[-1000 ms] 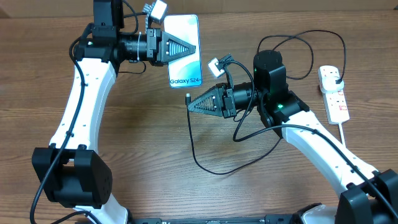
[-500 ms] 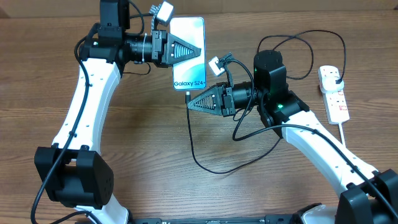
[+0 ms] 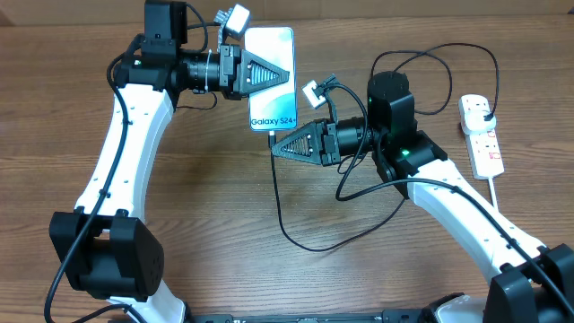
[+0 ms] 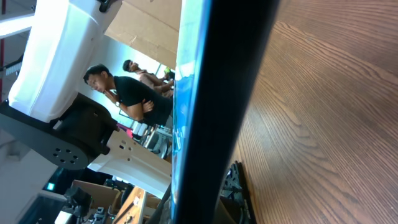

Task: Plug charger to phone and switch on socket
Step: 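Push the USB-C plug into the phone's port with the right gripper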

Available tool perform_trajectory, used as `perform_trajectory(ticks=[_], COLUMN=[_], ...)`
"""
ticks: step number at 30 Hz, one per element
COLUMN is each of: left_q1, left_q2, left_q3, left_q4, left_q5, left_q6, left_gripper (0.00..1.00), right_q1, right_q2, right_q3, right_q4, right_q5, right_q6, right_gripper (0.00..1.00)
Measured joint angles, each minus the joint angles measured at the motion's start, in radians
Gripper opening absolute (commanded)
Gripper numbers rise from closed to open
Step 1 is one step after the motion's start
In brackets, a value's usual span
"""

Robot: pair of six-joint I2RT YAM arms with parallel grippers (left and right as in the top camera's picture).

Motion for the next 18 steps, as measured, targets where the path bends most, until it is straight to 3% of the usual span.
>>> perform_trajectory(ticks=[18], left_q1=[0.013], left_q2=[0.0], left_q3=[0.0], left_q4=[0.0], left_q5=[-0.034], left_q6=[0.017], left_gripper=[0.04], right_q1=[-0.004], right_q2=[0.0], right_q3=[0.0], right_q4=[-0.025], right_q5=[0.023], right_q6=[0.013], right_gripper=[0.04])
